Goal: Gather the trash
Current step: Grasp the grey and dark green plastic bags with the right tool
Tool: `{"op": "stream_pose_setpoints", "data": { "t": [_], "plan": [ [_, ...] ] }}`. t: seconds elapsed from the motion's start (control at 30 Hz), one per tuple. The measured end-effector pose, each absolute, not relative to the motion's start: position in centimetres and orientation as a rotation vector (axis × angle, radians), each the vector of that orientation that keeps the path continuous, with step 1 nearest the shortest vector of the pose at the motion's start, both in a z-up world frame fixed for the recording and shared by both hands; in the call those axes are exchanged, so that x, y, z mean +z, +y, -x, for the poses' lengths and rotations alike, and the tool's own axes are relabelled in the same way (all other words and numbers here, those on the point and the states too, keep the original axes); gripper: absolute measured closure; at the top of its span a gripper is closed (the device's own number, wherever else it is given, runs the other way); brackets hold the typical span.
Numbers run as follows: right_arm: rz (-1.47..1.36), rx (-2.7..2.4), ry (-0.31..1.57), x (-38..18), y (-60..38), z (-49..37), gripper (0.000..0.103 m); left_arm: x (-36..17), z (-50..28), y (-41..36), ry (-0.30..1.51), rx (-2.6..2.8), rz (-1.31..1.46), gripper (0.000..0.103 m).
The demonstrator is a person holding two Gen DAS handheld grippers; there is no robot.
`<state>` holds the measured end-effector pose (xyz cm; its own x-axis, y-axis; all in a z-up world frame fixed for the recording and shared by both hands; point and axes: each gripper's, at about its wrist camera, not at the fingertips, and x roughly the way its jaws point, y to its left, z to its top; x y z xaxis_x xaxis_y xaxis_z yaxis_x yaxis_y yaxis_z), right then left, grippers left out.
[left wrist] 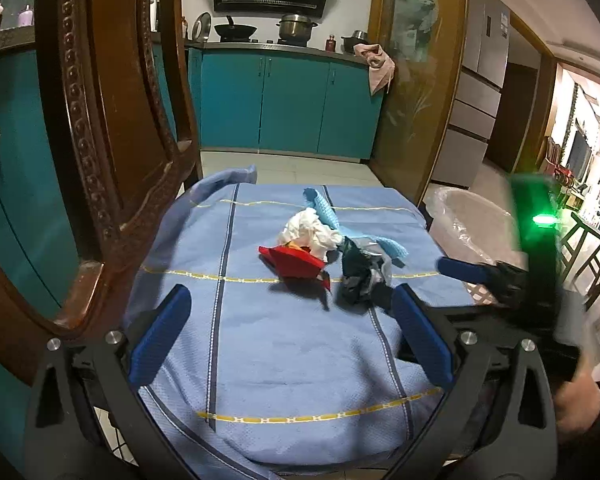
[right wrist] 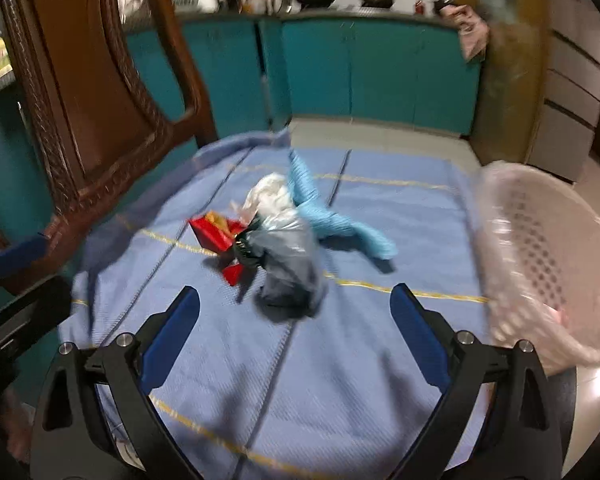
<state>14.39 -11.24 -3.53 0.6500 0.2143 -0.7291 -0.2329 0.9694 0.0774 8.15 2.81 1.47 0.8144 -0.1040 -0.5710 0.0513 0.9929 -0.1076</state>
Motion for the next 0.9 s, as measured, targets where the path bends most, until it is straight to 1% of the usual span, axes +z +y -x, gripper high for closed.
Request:
{"op": "stream_pose_setpoints", "data": {
  "t": [0.03, 0.13, 0.17, 0.2, 0.23, 0.27, 0.37, 0.5, 0.63, 0.73, 0.77, 0.83, 0.87, 0.9],
  "plan": [
    [0.032, 0.249, 0.832, -3.8, -11.0, -14.9, 0.011, 1.4, -8.3, 2.9, 0.617, -0.080, 0.086, 0.003],
    [0.028, 0.237, 0.876, -5.2, -10.6, -16.9, 0.022, 1.1, -8.5, 2.7, 0.621, -0.074, 0.067, 0.003],
    [0.016, 0.241, 0.896, -5.7, -10.7, -17.5, 0.034, 1.0, -8.6, 2.6, 0.623, -0.072, 0.061, 0.003],
    [0.006, 0.251, 0.921, -6.1, -10.8, -18.0, 0.049, 0.9, -8.6, 2.6, 0.626, -0.072, 0.057, 0.003],
    [-0.015, 0.266, 0.940, -6.3, -11.1, -18.2, 0.059, 0.8, -8.7, 2.5, 0.629, -0.072, 0.052, 0.003],
    [-0.048, 0.269, 0.948, -6.1, -11.6, -18.2, 0.064, 0.7, -8.9, 2.3, 0.634, -0.073, 0.046, 0.003],
    [-0.102, 0.292, 0.912, -4.0, -12.9, -16.7, 0.066, 0.5, -9.7, 1.6, 0.642, -0.086, 0.011, 0.003],
    [-0.196, 0.307, 0.827, -0.9, -16.3, -13.2, 0.066, 0.2, -12.0, 0.9, 0.649, -0.106, -0.034, 0.003],
    [-0.269, 0.291, 0.824, -1.1, -19.3, -11.6, 0.066, -1.4, -15.1, 0.0, 0.705, -0.159, -0.061, 0.003],
    [-0.287, 0.283, 0.836, -1.4, -20.1, -11.5, 0.066, -2.4, -16.8, -0.9, 0.713, -0.161, -0.111, 0.004],
    [-0.286, 0.283, 0.836, -1.5, -20.1, -11.5, 0.066, -2.8, -17.5, -1.1, 0.726, -0.160, -0.118, 0.006],
    [-0.284, 0.287, 0.841, -1.7, -19.7, -11.7, 0.066, -3.7, -18.6, -1.3, 0.753, -0.157, -0.123, 0.019],
    [-0.281, 0.289, 0.846, -2.1, -19.3, -12.1, 0.066, -4.3, -19.2, -1.3, 0.774, -0.162, -0.124, 0.029],
    [-0.276, 0.294, 0.852, -2.2, -19.1, -12.2, 0.066, -4.6, -19.4, -1.2, 0.786, -0.167, -0.120, 0.042]
  ]
}}
